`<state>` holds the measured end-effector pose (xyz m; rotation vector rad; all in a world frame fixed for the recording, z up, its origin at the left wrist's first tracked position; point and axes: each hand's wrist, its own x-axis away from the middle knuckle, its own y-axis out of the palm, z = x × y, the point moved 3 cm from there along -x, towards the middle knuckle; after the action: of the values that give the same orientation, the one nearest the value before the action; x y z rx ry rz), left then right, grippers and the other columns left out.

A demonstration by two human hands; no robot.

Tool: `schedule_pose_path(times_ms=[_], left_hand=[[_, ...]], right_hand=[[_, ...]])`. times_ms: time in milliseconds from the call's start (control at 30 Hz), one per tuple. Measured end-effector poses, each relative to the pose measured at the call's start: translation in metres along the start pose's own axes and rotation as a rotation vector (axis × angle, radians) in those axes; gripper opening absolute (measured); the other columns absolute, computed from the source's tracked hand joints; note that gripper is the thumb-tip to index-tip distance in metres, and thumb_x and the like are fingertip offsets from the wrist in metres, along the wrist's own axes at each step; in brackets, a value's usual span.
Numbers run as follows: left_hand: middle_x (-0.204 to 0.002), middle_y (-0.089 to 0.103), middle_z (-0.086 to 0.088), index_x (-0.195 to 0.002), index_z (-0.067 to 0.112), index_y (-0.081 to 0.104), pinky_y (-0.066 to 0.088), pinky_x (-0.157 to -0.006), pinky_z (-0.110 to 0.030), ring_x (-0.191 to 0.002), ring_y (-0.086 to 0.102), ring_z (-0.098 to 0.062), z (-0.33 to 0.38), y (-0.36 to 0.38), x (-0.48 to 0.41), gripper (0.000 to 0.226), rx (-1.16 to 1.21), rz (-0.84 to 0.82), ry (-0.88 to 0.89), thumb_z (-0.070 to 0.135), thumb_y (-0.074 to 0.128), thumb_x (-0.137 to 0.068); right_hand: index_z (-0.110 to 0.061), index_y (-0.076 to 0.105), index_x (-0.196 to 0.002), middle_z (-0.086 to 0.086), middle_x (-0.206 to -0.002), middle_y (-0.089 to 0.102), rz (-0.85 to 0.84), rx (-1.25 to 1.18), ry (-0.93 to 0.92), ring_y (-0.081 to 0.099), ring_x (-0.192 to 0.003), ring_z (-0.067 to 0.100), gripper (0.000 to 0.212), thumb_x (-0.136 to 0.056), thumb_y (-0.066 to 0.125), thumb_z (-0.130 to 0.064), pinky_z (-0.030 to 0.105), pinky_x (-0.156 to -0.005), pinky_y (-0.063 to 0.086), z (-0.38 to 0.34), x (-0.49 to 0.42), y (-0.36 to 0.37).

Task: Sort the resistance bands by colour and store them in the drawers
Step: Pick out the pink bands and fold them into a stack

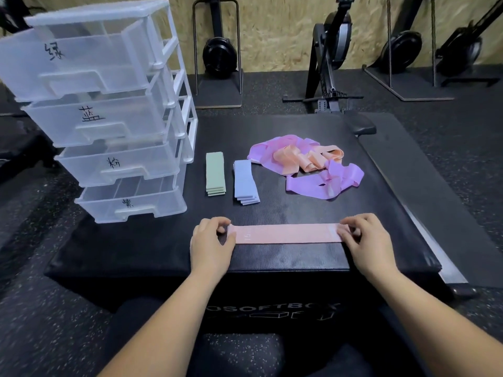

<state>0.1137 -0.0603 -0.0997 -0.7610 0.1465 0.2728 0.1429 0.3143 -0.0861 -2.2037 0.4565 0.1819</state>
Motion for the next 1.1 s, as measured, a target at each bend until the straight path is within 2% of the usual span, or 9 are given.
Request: schedule_pose_path(times_ms=[100,167,233,367,533,833,933,1000,1100], left_hand=[[-0.102,0.055,0.020,-0.108,0.039,0.071,0.053,-0.090,-0.042,-0.097,0.054,-0.011,-0.001,0.001,0.001,0.012,-0.043,-0.010,0.031,0.034,0.067,-0.097],[-0.114,0.056,0.023,-0.114,0.039,0.073,0.051,-0.095,-0.042,-0.101,0.053,-0.009,-0.001,0.001,0.002,0.016,-0.070,-0.026,0.064,0.036,0.064,-0.100],[-0.125,0.056,0.026,-0.121,0.040,0.071,0.046,-0.099,-0.040,-0.108,0.052,-0.010,0.000,0.002,0.002,0.022,-0.101,-0.055,0.095,0.040,0.062,-0.101],[-0.138,0.053,0.034,-0.132,0.047,0.062,0.037,-0.099,-0.038,-0.119,0.046,-0.006,0.000,-0.001,0.004,0.040,-0.140,-0.170,0.145,0.051,0.070,-0.093],[-0.135,0.053,0.034,-0.131,0.047,0.061,0.036,-0.099,-0.039,-0.122,0.043,-0.008,-0.003,-0.005,0.004,0.040,-0.148,-0.240,0.163,0.047,0.073,-0.093],[-0.134,0.051,0.033,-0.126,0.045,0.066,0.035,-0.100,-0.038,-0.122,0.044,-0.008,0.001,-0.003,0.004,0.034,-0.187,-0.217,0.141,0.049,0.070,-0.093],[-0.133,0.050,0.031,-0.125,0.044,0.067,0.035,-0.102,-0.038,-0.119,0.045,-0.008,0.005,-0.003,0.002,0.033,-0.145,-0.187,0.120,0.051,0.069,-0.093],[-0.131,0.049,0.030,-0.124,0.041,0.068,0.037,-0.104,-0.039,-0.116,0.046,-0.009,0.012,-0.002,-0.002,0.033,-0.116,-0.155,0.141,0.052,0.068,-0.093],[-0.131,0.051,0.025,-0.123,0.040,0.067,0.036,-0.102,-0.037,-0.118,0.046,-0.010,0.039,0.006,-0.014,0.035,-0.129,-0.150,0.227,0.055,0.063,-0.092]], right_hand=[[-0.027,0.076,-0.099,-0.012,-0.107,0.061,0.010,0.017,-0.044,0.060,-0.089,0.011,0.004,-0.095,0.076,-0.025,0.022,-0.081,0.043,0.003,0.000,0.006],[-0.028,0.076,-0.101,-0.012,-0.113,0.063,0.006,0.061,-0.070,0.060,-0.100,0.018,0.006,-0.097,0.072,-0.028,0.033,-0.086,0.049,0.005,0.000,0.010],[-0.030,0.075,-0.107,-0.012,-0.122,0.063,-0.017,0.098,-0.085,0.057,-0.107,0.022,0.012,-0.099,0.068,-0.035,0.041,-0.090,0.050,0.006,0.000,0.011],[-0.040,0.070,-0.121,-0.016,-0.136,0.057,-0.068,0.235,-0.222,0.047,-0.120,0.025,0.032,-0.091,0.068,-0.049,0.043,-0.095,0.045,0.000,0.007,0.013],[-0.046,0.065,-0.125,-0.023,-0.132,0.054,-0.128,0.264,-0.246,0.043,-0.125,0.020,0.039,-0.088,0.055,-0.054,0.044,-0.093,0.042,0.000,0.007,0.013],[-0.048,0.067,-0.122,-0.025,-0.129,0.053,-0.129,0.240,-0.217,0.043,-0.123,0.017,0.031,-0.092,0.060,-0.051,0.038,-0.091,0.036,-0.001,0.007,0.011],[-0.048,0.068,-0.121,-0.023,-0.131,0.054,-0.122,0.167,-0.179,0.043,-0.123,0.017,0.029,-0.092,0.065,-0.050,0.041,-0.094,0.040,0.001,0.002,0.011],[-0.045,0.070,-0.121,-0.020,-0.131,0.056,-0.108,0.080,-0.155,0.043,-0.122,0.018,0.034,-0.090,0.057,-0.053,0.045,-0.100,0.045,0.002,-0.003,0.009],[-0.040,0.072,-0.121,-0.016,-0.128,0.058,-0.089,0.026,-0.166,0.042,-0.119,0.017,0.035,-0.092,0.056,-0.050,0.041,-0.103,0.045,-0.006,-0.019,0.005]])
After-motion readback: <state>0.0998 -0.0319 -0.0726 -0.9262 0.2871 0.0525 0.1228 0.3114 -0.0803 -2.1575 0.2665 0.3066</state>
